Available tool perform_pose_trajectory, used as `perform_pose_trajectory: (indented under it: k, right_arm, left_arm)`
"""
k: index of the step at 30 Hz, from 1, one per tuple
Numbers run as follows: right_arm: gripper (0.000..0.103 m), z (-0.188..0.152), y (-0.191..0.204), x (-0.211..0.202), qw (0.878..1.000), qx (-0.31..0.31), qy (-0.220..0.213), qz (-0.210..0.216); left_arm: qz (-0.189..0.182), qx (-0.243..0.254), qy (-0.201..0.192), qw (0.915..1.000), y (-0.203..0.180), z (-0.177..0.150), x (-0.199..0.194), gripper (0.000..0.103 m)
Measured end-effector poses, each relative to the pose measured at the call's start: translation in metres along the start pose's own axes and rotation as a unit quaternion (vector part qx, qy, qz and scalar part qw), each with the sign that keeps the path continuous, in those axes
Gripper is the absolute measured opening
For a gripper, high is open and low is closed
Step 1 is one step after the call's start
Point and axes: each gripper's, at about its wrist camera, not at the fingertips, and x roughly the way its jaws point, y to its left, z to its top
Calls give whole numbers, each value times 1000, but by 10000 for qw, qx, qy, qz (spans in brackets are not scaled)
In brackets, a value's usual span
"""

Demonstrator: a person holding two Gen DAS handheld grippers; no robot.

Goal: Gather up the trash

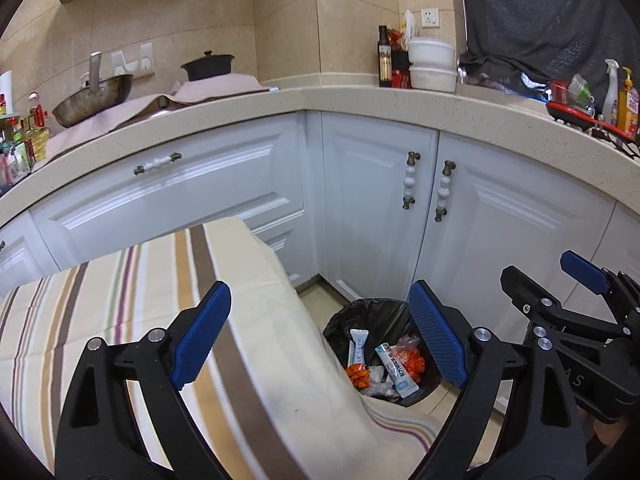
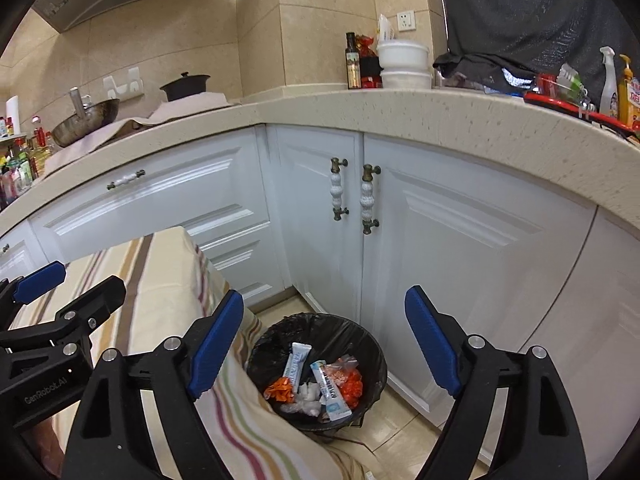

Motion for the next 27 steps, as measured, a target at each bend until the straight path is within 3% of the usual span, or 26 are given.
perform_pose_trajectory:
  k: [14, 27]
  right_arm:
    - [84, 12, 16, -69, 9988, -63, -483, -65]
    - [84, 11, 15, -98, 9973, -80, -688, -264]
  left_arm:
    - [-116, -148, -344, 9992, 23, 4, -66, 91]
    - [-192, -198, -517, 9983, 24, 7, -87, 91]
